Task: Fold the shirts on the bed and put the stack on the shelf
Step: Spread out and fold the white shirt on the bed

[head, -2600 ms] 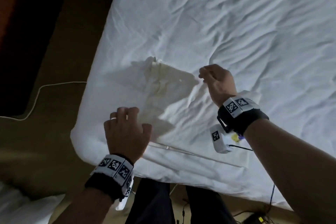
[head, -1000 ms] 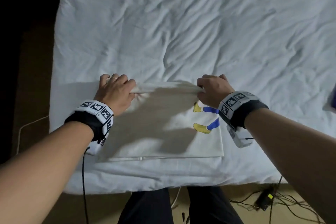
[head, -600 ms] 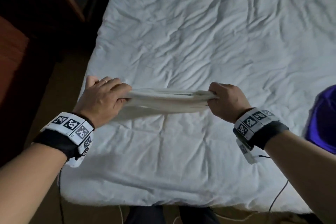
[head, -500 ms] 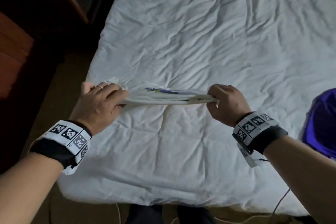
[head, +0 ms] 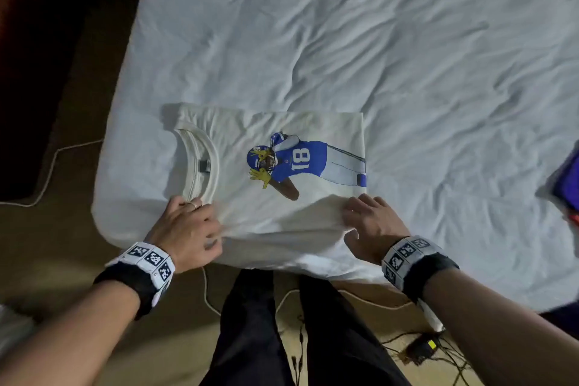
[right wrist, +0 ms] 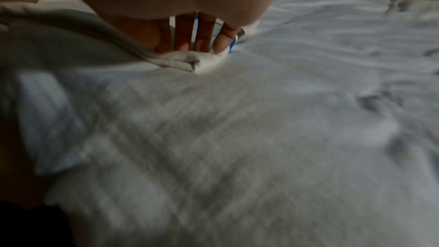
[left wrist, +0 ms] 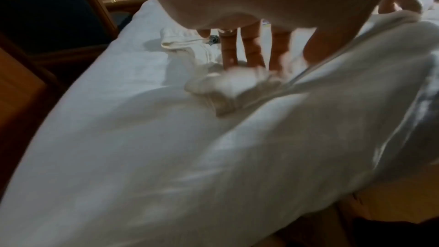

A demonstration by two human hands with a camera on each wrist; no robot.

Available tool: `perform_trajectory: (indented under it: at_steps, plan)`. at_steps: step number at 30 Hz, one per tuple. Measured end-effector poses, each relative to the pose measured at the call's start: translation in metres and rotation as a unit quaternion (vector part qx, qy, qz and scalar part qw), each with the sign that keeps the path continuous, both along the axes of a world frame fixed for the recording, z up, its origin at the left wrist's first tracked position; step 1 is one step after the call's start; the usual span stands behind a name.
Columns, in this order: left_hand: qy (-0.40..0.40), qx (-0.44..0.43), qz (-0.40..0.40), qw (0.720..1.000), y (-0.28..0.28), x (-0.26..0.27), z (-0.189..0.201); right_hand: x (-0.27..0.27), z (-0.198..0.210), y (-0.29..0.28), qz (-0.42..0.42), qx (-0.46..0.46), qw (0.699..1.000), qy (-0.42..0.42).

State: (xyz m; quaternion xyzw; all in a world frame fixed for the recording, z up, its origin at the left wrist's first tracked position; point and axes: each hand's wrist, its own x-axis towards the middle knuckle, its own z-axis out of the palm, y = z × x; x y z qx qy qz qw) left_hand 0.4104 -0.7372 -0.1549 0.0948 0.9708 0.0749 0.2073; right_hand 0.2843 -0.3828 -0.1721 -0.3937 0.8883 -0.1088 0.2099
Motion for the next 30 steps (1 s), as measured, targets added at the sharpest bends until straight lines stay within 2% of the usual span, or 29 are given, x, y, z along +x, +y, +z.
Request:
perform_trajectory:
  at_steps: [1,3,5,7,10,15,17,22,26,30]
  plan:
    - [0.004,0.007,0.018,1.000,-0.001,0.001,-0.001,-0.002,0.001,-0.001,-0.028,-0.013,0.999,-0.014]
    - [0.039,0.015,0.105,0.994,-0.003,-0.009,-0.001,-0.013,0.002,-0.007,-0.098,-0.051,0.994,-0.018]
    - [0.068,0.016,0.241,0.968,-0.006,-0.025,-0.006,-0.031,-0.001,-0.015,-0.210,-0.060,0.976,-0.005]
    - [0.022,0.028,0.388,0.921,-0.005,-0.047,-0.005,-0.050,-0.005,-0.022,-0.343,-0.015,0.939,-0.030]
    - [-0.099,0.021,0.483,0.870,-0.004,-0.072,-0.008,-0.068,-0.007,-0.031,-0.432,0.065,0.887,-0.147]
    - [-0.156,0.096,0.545,0.818,-0.009,-0.097,-0.012,-0.075,-0.009,-0.040,-0.456,0.036,0.857,-0.236]
    - [-0.162,0.137,0.547,0.810,-0.010,-0.099,-0.015,-0.074,-0.005,-0.041,-0.441,0.017,0.854,-0.274]
    - [-0.151,0.198,0.521,0.816,0.003,-0.104,-0.004,-0.079,0.011,-0.046,-0.375,-0.005,0.896,-0.239]
    - [-0.082,0.233,0.501,0.829,-0.007,-0.119,0.013,-0.092,0.030,-0.053,-0.370,-0.038,0.902,-0.219]
    - [0.014,0.251,0.486,0.837,-0.030,-0.160,0.049,-0.121,0.058,-0.078,-0.382,-0.083,0.903,-0.177]
